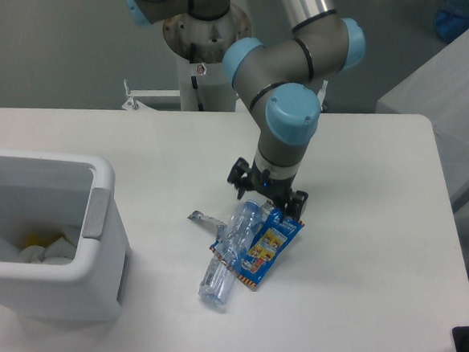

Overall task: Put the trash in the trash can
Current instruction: 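Move the gripper down over the bottle's cap end, then close the gripper on the bottle's cap end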

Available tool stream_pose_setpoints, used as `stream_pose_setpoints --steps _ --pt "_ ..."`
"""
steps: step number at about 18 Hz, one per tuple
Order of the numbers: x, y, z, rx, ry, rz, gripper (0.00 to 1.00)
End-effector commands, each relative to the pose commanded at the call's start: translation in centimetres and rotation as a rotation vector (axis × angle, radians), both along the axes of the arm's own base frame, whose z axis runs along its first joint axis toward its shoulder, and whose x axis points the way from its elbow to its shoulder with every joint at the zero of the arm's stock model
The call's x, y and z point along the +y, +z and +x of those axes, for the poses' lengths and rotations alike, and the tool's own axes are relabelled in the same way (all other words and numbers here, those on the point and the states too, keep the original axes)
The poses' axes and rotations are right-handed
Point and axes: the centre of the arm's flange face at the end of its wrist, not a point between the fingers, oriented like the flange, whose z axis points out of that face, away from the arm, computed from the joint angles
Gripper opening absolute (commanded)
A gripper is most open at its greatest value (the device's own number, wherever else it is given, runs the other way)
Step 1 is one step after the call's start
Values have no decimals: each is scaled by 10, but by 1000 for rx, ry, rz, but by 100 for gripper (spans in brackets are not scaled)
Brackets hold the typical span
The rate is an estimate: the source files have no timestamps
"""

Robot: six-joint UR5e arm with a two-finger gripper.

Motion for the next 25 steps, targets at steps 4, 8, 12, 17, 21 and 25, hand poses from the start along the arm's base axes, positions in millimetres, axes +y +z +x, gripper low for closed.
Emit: stream_pose_setpoints --steps 4,8,12,17,21,25 --pt "31 -12 3 24 34 30 100" --pt "55 -27 3 19 61 36 100" --pt "79 -42 7 6 79 32 100" --pt "93 -54 16 -5 79 20 100" --pt "96 -60 22 -9 68 14 100" --pt "100 -69 30 -18 55 1 100"
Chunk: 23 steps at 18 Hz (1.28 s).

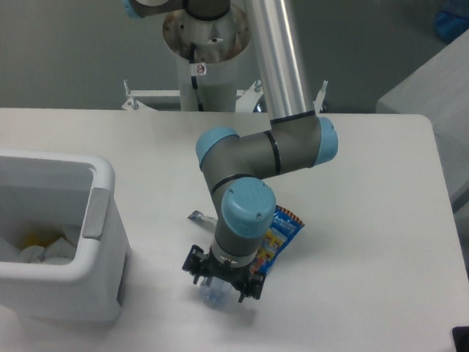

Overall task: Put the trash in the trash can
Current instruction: 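Close the gripper on the bottle's cap end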

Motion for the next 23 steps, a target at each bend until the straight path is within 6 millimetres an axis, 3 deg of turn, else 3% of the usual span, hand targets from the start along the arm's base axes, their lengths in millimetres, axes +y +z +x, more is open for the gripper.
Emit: stream_pose_setpoints --steps 9,14,18,23 --pt "0 -15 0 -6 -4 -24 100" --pt "-1 -15 -1 2 0 -32 72" --pt "-1 -14 -2 8 2 -36 63" --pt "0 -9 -3 14 4 -29 60"
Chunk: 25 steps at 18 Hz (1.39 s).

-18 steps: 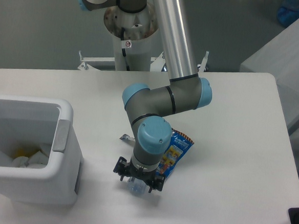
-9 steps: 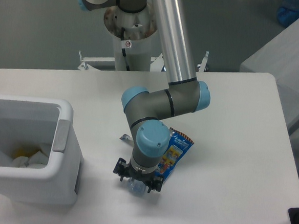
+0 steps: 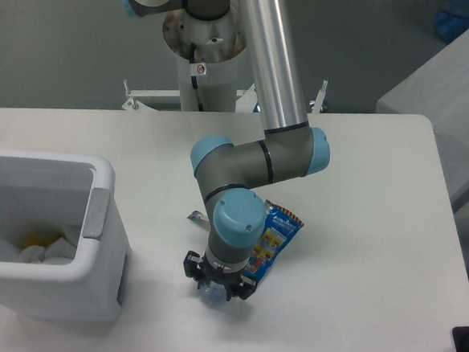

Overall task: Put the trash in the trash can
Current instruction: 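Close the gripper on the bottle's cap end, then lift the bottle and carry it over the white trash bin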

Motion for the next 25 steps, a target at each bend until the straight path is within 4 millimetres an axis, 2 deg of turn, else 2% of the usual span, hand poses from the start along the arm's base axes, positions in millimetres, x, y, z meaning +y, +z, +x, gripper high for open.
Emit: stream_pose_setpoints --steps 5,8,10,11,17,21,25 --pt "0 3 0 2 -2 2 60" --pt "-1 25 -1 27 -6 26 60" --pt "0 64 -6 69 2 76 60" --pt "2 100 -12 107 12 124 60" --pt "-9 213 -38 143 171 345 60" --pt "-7 273 -43 174 218 553 60" --pt "0 318 -27 166 190 677 60"
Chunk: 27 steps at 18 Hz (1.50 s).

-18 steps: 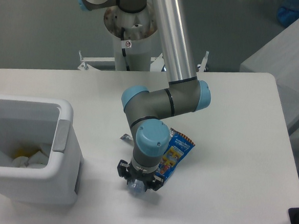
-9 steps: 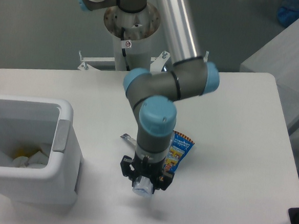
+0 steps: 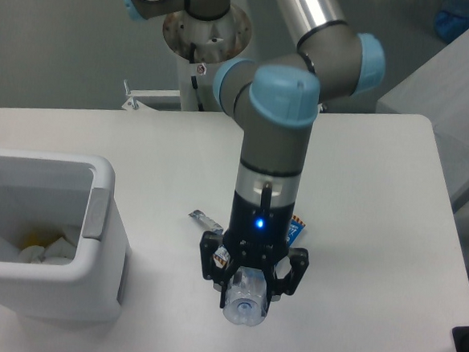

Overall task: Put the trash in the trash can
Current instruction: 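Lift the bottle and carry it over the white trash bin, then lower the bottle into the bin and open the gripper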

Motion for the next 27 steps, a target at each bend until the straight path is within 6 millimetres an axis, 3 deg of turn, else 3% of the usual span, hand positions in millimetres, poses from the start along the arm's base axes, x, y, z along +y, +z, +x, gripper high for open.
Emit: stream_pose_setpoints --steps 4,5,7,9,10,11,13,15,19,25,27 --pt "7 35 17 -49 -63 114 60" --pt "0 60 30 -76 -79 168 60" --pt "-2 73 42 -84 -92 190 60" --pt "-4 98 69 -59 -123 216 60" --pt "-4 105 77 -54 -131 223 60" --pt "4 107 98 -63 -159 224 60" --pt "-1 127 122 -52 -176 246 60" --pt "-1 129 148 -78 -193 245 60" --pt "24 116 202 -128 -268 226 60" --pt "34 113 219 -162 -278 222 60" --pt "40 104 224 -174 -286 209 60"
